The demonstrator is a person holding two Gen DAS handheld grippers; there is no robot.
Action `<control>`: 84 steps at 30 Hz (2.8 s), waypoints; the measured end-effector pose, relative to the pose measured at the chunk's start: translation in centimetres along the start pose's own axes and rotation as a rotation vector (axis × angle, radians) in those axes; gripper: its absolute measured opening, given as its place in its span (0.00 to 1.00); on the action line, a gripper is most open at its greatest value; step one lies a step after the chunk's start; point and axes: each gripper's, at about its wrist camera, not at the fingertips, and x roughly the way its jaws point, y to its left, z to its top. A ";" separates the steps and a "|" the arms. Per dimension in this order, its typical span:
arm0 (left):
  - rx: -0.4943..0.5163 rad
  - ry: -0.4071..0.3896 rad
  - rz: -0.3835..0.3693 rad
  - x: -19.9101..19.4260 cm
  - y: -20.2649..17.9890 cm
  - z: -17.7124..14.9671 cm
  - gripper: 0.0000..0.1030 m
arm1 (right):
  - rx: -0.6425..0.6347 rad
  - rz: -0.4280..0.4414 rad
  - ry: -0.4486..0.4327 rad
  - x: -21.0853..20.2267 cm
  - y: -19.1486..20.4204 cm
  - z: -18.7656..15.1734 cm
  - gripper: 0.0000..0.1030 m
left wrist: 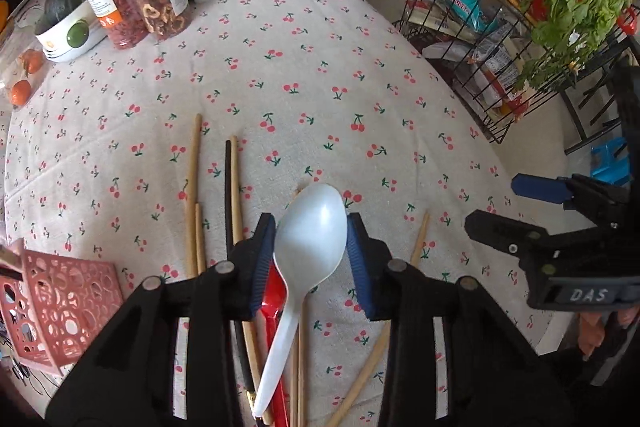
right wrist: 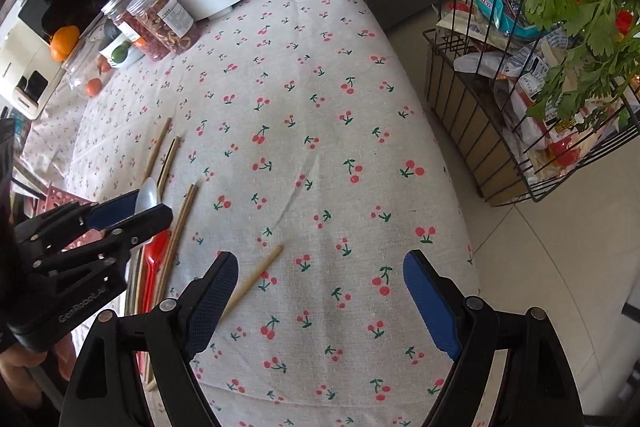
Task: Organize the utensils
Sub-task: 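Close the left gripper on the white plastic spoon's handle, then lift the white spoon with the left gripper while the right gripper grasps a wooden chopstick, then lower the spoon and the wooden chopstick into the pink basket and open both grippers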
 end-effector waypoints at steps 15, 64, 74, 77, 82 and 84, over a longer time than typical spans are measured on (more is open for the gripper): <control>-0.125 -0.315 -0.076 -11.3 4.5 -7.5 0.37 | -0.150 -0.203 0.057 4.9 9.2 -3.7 0.59; -0.454 -0.960 0.023 -14.9 16.5 -7.5 0.37 | -0.227 0.259 -0.442 -11.5 16.4 -2.4 0.06; -0.417 -0.832 0.110 -12.4 15.8 -7.4 0.40 | -0.211 0.272 -0.445 -11.4 16.5 -1.9 0.06; -0.411 -0.782 0.123 -12.7 15.4 -7.6 0.45 | -0.209 0.279 -0.441 -11.4 16.7 -2.0 0.06; -0.418 -0.699 0.116 -14.8 15.1 -8.8 0.50 | -0.221 0.300 -0.446 -11.6 17.4 -2.2 0.06; -0.411 -0.658 0.121 -15.9 14.9 -9.5 0.54 | -0.231 0.309 -0.457 -11.9 17.9 -2.4 0.06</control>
